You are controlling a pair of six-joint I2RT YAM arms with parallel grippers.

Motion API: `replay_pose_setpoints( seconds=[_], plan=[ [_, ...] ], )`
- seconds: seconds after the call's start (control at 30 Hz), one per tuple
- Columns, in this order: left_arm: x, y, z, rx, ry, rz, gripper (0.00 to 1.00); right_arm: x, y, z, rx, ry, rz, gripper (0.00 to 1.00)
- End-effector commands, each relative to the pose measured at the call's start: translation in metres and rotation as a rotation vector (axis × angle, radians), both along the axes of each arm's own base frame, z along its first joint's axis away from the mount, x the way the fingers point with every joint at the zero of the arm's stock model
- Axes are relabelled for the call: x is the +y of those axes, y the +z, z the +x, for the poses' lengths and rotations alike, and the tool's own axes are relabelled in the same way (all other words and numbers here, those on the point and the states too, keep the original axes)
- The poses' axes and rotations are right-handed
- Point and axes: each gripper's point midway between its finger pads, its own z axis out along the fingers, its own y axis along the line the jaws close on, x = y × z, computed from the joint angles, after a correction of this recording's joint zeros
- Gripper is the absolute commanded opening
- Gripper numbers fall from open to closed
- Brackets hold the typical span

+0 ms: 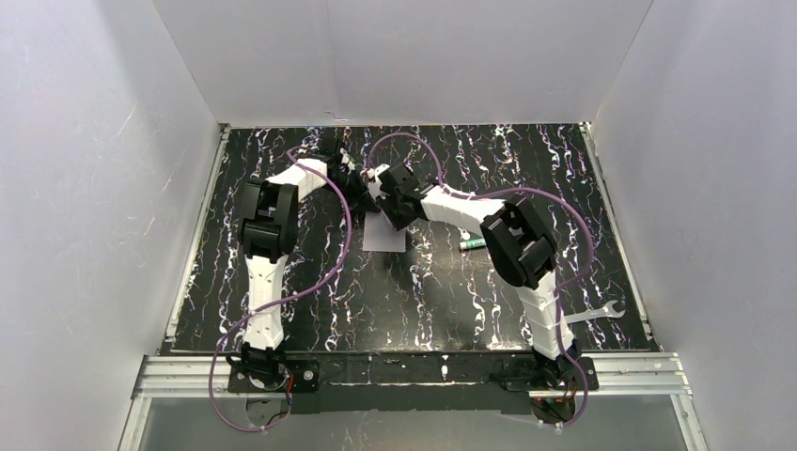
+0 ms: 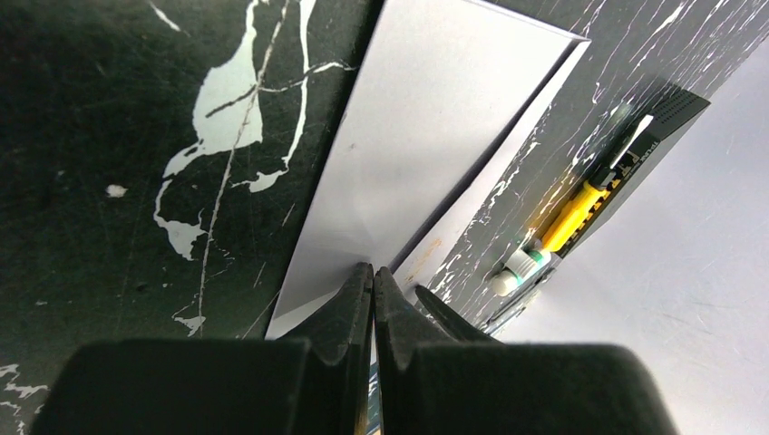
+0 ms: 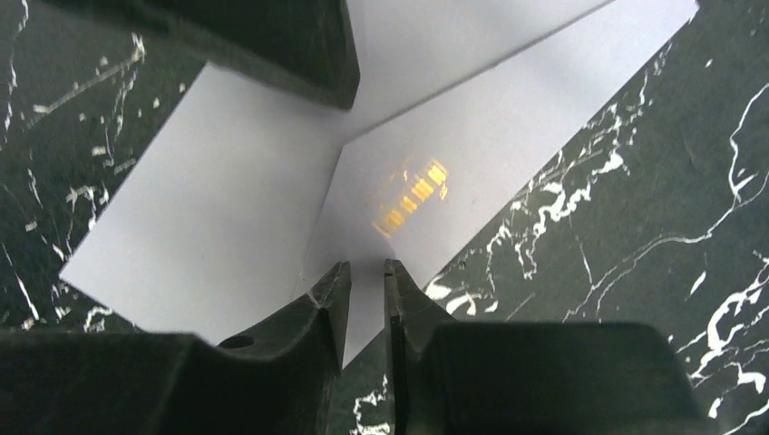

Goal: Place the letter into the envelope and seal it

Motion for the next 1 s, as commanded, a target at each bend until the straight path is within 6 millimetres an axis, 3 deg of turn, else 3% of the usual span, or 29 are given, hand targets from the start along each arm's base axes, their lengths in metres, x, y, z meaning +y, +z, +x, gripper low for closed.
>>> replay_pose_setpoints(
  seconds=[0.0,0.27,0.5,0.63,0.8,0.97],
  plan=[
    [0.013,-0.051,-0.040,0.160,-0.046,0.121,0.00,0.003,-0.049,0.005,0.044,-0.046,-0.037,0.27],
    [0.018,-0.054,-0.044,0.170,-0.048,0.146,0.00,0.012,-0.051,0.024,-0.009,-0.075,-0.026,0.26],
    [0.021,-0.053,-0.043,0.163,-0.043,0.162,0.00,0.008,-0.070,0.019,0.021,-0.085,-0.051,0.23],
    [0.023,-0.053,-0.041,0.163,-0.033,0.166,0.00,0.005,-0.068,0.018,0.020,-0.093,-0.057,0.22],
    [0.029,-0.052,-0.036,0.163,-0.005,0.173,0.00,0.004,-0.052,0.000,0.044,-0.018,-0.029,0.21],
    [0.032,-0.051,-0.026,0.151,0.011,0.178,0.00,-0.016,-0.057,-0.031,0.085,0.042,-0.055,0.20]
  ],
)
